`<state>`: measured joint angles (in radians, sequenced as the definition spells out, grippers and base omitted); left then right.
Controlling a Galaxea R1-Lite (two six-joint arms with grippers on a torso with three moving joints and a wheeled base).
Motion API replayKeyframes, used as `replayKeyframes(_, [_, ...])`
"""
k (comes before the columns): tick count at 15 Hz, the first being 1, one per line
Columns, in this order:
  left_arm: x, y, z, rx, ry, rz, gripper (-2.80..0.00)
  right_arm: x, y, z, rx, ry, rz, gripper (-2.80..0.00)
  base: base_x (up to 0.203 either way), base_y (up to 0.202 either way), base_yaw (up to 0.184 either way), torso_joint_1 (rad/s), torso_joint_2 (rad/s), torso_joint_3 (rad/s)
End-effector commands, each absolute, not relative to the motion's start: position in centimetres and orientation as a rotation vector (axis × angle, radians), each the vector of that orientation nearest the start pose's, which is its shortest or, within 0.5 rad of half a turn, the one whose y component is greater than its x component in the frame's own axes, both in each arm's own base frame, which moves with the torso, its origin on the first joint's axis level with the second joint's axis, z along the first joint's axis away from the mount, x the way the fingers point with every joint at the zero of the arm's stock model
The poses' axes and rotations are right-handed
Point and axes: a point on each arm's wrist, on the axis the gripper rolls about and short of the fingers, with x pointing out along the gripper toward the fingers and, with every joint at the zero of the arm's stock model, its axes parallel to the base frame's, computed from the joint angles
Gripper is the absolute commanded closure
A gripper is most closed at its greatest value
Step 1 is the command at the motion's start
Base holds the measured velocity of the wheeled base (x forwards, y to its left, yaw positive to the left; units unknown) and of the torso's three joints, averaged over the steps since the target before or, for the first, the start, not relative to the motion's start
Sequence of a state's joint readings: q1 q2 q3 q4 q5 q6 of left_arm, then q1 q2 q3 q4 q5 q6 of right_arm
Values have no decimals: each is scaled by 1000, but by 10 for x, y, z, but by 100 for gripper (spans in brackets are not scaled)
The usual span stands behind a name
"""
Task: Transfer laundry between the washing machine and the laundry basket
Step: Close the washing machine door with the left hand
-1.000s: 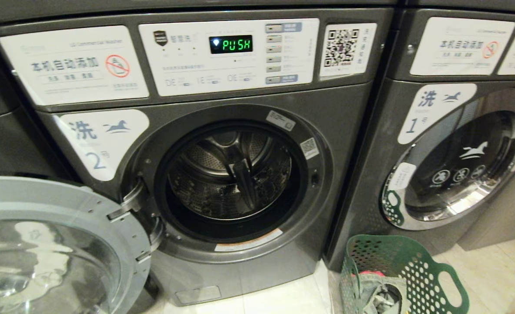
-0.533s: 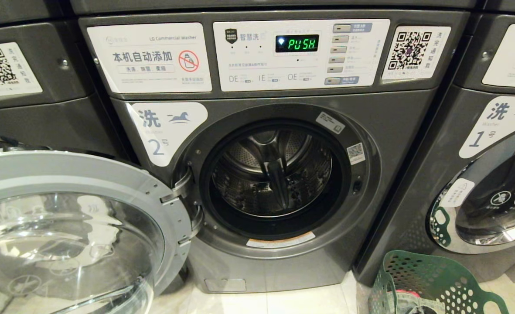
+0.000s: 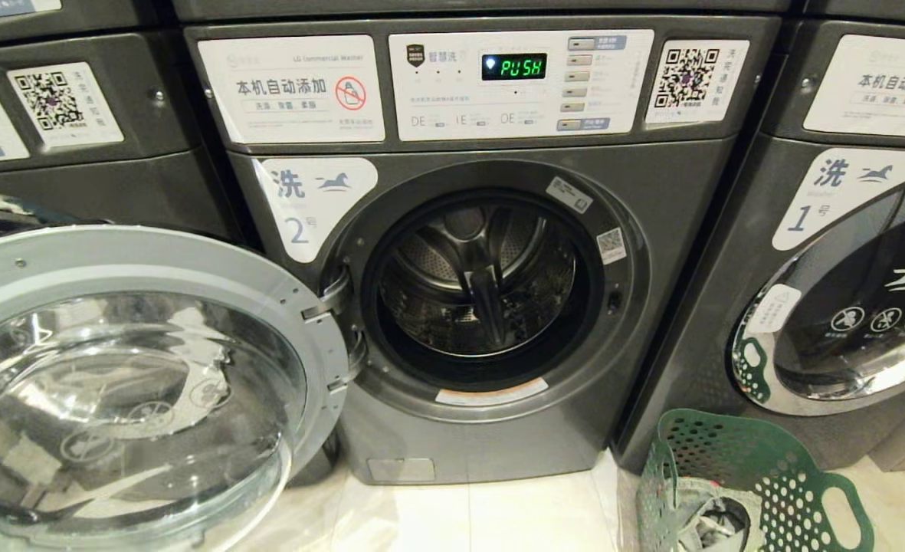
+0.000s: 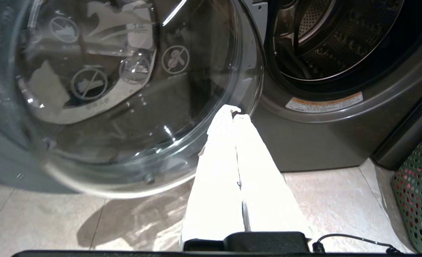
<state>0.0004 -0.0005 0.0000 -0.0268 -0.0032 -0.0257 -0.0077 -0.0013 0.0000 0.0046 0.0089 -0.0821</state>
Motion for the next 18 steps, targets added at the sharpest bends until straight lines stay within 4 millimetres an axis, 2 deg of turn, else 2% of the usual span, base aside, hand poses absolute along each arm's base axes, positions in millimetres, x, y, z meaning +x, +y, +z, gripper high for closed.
replayKeyframes(1, [-22, 0, 75, -26, -17, -3, 0, -23, 0, 75, -83, 5, 2, 0, -199, 0, 4, 2, 5, 0])
replayKeyframes(11, [-22, 0, 75, -26, -18, -3, 0, -23, 0, 75, -83, 4, 3, 0, -185, 0, 3, 2, 2, 5])
replayKeyframes(16, [-22, 0, 75, -20, -18, -3, 0, -23, 0, 75, -89, 4, 5, 0, 0, 0, 0, 0, 0, 0])
replayKeyframes(18, [-27, 0, 93, -8, -84, -3, 0, -23, 0, 75, -85, 5, 2, 0, 0, 0, 0, 0, 0, 0])
